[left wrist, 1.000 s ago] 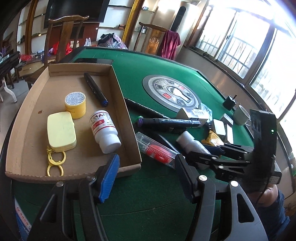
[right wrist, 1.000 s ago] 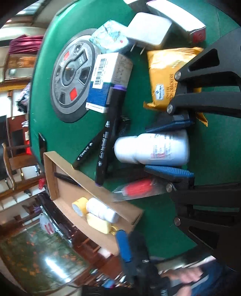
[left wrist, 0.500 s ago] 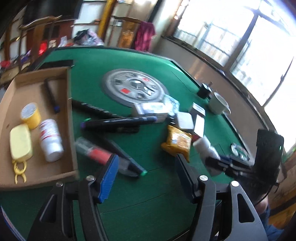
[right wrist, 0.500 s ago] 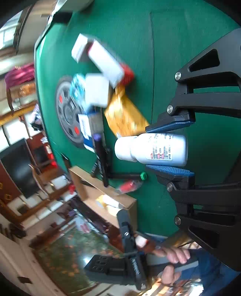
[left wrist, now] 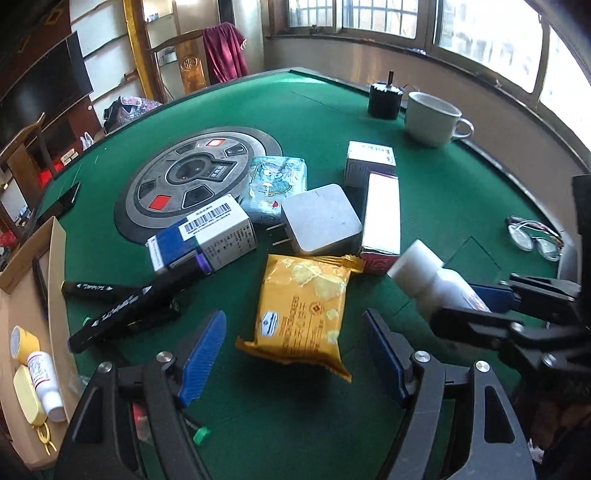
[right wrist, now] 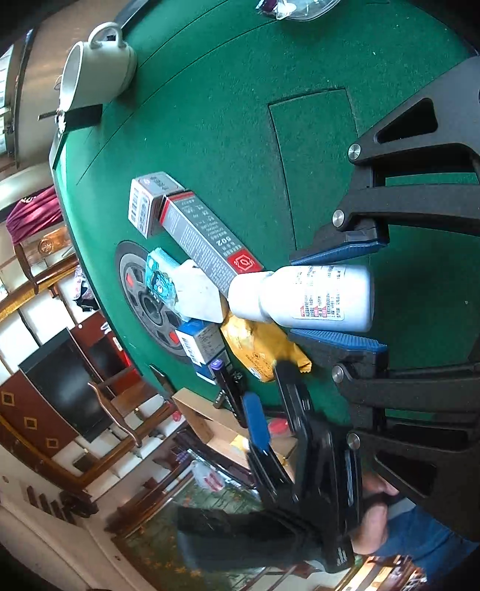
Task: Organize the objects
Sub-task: 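Grasp the white bottle with the right gripper while the left gripper grasps the cracker packet, then carry the cracker packet and white bottle toward the cardboard tray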
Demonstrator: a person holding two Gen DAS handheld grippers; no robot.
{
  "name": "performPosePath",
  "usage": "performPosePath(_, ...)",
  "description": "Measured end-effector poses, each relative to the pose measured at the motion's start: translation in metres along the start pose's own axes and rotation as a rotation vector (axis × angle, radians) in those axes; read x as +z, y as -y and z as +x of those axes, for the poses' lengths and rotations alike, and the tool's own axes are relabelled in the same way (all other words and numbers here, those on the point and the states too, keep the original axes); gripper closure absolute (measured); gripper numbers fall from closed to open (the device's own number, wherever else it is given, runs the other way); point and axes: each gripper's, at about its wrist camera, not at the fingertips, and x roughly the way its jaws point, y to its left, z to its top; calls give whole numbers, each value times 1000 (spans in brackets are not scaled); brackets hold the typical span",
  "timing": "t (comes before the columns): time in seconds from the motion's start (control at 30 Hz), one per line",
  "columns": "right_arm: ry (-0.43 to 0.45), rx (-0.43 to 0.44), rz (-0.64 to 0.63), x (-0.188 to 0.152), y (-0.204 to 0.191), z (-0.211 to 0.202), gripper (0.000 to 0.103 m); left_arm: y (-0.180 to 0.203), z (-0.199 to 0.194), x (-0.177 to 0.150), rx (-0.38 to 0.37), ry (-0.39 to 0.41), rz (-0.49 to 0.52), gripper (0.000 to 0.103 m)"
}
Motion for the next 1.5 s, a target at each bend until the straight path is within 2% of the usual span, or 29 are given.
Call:
performPosePath(0.13,3,4,9,-2,4,-2,69,-1,22,3,-11,-29,-14,27)
performPosePath(0.2,3,1,8,-2,4,-1,69,-5,23,-2,-31,0,-39,28)
performPosePath(0.23,4,1,8,-2,4,-1,69,-7,21,-4,-29,14,-50,33)
performPosePath(0.27,3,2,8,-2,4,-1,69,-6,21,-4,-22,23,-55,45)
performPosePath(0.37,0,-1,9,-3,4,-2,69,-11,14,-11,-23,30,-91,48)
performPosePath(0.43,-4,0,7,-3,4,-1,69,-14,7,-21,-15,34,-110,49)
performPosePath(0.63,-10,-2,2,-4,3,0,69,-27,-21,-52,-67,64,-165,49)
performPosePath(0.8,-19,-6,1,-2,2,2,69,-31,-20,-61,-77,67,-184,49)
performPosePath(1.0,-53,-14,-2,-1,2,8,69,-21,-16,-58,-30,44,-121,47)
performPosePath(1.07,-65,-13,-12,-1,0,11,69,-16,-13,-54,-8,31,-91,41)
performPosePath(1.2,-75,-16,-13,-1,0,13,69,-11,-9,-49,-10,25,-72,38)
performPosePath(1.23,-79,-15,-14,-2,0,13,69,-11,-10,-50,-11,28,-73,42)
performPosePath(1.27,-88,-16,-16,-2,-1,15,69,-12,-11,-51,-14,40,-78,59)
performPosePath(1.5,-72,1,-20,-3,-2,13,69,-24,-24,-60,-86,96,-167,59)
